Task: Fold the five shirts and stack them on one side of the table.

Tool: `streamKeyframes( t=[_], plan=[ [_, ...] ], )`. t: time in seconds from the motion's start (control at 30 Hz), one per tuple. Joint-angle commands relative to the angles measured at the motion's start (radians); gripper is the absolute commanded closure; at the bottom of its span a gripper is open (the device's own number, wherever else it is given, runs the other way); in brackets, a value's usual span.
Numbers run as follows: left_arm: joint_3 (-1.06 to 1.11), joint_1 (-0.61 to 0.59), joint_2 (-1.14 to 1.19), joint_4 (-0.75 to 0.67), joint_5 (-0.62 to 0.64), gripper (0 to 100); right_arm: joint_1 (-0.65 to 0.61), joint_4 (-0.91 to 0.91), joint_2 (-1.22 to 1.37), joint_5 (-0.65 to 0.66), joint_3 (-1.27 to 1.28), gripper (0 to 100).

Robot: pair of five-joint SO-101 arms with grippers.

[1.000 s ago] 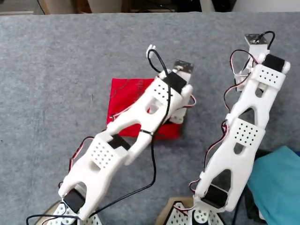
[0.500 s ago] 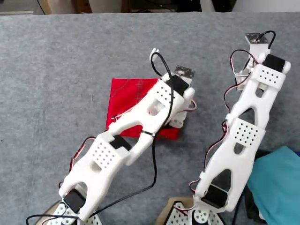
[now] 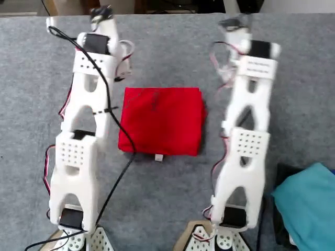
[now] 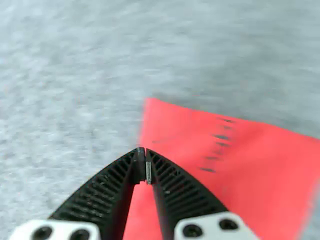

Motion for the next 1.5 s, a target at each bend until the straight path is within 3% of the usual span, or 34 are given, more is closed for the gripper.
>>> streamKeyframes(
  t=[0.0,0.13,0.4,0.5,0.67,0.8,0.9,1.03,1.27,1.47],
  plan=[
    [-0.06,-0.026,0.07,-0.017,-0.011,98,-0.122,0.018,-0.147,0.005,0.107,99.3],
    [-0.081,0.028,0.182,-0.051,-0.009,98,-0.182,-0.015,-0.15,0.003,0.188,99.3],
    [-0.081,0.028,0.361,-0.124,-0.008,98,-0.143,-0.143,0.056,0.008,0.205,99.3],
    [-0.091,0.018,0.369,-0.137,-0.009,98,-0.087,-0.15,0.124,0.005,0.137,99.3],
    [-0.155,0.028,0.369,-0.127,-0.009,98,-0.102,-0.077,0.153,0.011,-0.041,99.3],
    [-0.339,0.048,0.369,-0.032,-0.011,98,-0.127,0.021,0.151,0.003,-0.254,99.3],
    [-0.468,0.048,0.369,0.015,-0.011,98,-0.114,0.02,0.093,-0.025,-0.265,99.1],
    [-0.473,0.023,0.332,0.017,-0.043,97,-0.113,0.021,-0.094,-0.08,-0.01,99.0],
    [0.064,0.034,0.082,0.017,-0.091,69,-0.202,-0.028,-0.568,-0.152,0.777,98.8],
    [0.499,0.101,-0.188,-0.005,-0.196,71,-0.242,-0.235,-0.816,-0.184,1.204,82.2]
  ],
)
